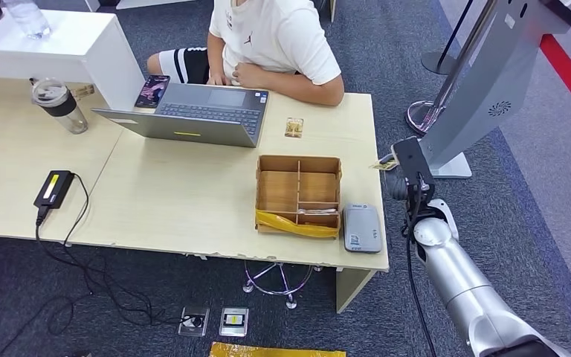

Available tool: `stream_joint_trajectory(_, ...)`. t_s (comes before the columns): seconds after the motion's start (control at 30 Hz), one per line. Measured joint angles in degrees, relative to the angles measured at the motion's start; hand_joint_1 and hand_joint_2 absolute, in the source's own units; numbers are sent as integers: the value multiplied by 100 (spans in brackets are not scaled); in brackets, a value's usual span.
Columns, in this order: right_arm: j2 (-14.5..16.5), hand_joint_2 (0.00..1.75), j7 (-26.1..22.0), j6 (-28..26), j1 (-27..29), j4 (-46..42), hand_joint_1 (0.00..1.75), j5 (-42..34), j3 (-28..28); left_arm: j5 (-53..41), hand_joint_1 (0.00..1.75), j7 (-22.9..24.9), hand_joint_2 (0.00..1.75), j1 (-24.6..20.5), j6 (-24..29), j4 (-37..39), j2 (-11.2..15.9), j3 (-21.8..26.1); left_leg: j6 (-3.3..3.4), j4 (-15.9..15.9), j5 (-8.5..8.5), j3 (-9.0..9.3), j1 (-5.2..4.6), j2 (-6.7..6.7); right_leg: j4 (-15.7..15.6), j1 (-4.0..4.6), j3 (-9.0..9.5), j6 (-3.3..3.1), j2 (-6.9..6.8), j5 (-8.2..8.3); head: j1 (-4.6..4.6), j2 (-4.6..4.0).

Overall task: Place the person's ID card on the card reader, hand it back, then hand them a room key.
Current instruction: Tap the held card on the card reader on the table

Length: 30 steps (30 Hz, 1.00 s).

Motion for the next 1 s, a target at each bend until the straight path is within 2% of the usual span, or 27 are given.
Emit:
stream_joint_trajectory(0.33,-401,175,107,676,333,199,175,579,41,-237,0,-374,175,-2,-327,0,228,-104,1,0,-1,0,0,0,-1,0,-2,0,2,0,-1,0)
stream_joint_trajectory(1.0,-1117,175,145,1146,1160,369,175,648,50,-524,0,-689,175,-7,-635,0,475,-464,0,0,-2,0,0,0,-1,-1,0,0,2,0,-1,0)
